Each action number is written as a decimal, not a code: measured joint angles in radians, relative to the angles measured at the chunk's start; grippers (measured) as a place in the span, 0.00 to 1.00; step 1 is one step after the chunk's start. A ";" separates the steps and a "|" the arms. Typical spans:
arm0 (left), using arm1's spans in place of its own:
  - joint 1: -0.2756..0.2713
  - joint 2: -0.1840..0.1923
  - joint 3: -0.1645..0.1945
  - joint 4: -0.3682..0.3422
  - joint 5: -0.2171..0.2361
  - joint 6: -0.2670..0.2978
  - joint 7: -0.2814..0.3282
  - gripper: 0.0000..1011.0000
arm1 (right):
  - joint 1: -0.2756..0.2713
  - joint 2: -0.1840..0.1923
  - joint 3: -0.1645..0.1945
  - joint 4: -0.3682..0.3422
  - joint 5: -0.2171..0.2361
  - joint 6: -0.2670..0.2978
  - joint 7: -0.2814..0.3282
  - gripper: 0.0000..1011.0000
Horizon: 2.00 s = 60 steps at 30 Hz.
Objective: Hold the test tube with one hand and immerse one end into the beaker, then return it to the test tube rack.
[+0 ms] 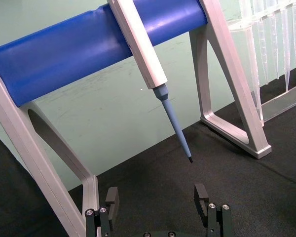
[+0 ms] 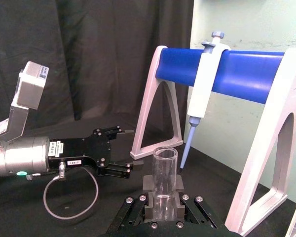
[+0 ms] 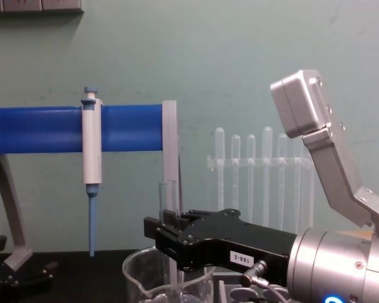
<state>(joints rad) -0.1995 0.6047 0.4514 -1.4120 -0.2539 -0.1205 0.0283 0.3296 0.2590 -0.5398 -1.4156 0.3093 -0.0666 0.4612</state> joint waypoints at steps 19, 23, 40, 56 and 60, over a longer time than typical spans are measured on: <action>0.000 0.000 0.000 0.000 0.000 0.000 0.000 0.99 | 0.000 0.000 0.000 0.000 0.000 0.000 -0.001 0.22; 0.000 0.000 0.000 0.000 0.000 0.000 0.000 0.99 | 0.000 0.000 0.000 0.000 0.000 0.000 -0.001 0.22; 0.000 0.000 0.000 0.000 0.000 0.000 0.000 0.99 | 0.000 0.000 0.000 0.000 0.000 0.000 -0.001 0.22; 0.000 0.000 0.000 0.000 0.000 0.000 0.000 0.99 | 0.000 0.000 0.000 0.000 0.000 0.000 -0.001 0.22; 0.000 0.000 0.000 0.000 0.000 0.000 0.000 0.99 | 0.000 0.000 0.000 0.000 0.000 0.000 -0.001 0.22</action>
<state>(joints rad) -0.1995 0.6047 0.4514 -1.4120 -0.2539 -0.1205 0.0283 0.3295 0.2590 -0.5397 -1.4156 0.3093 -0.0663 0.4601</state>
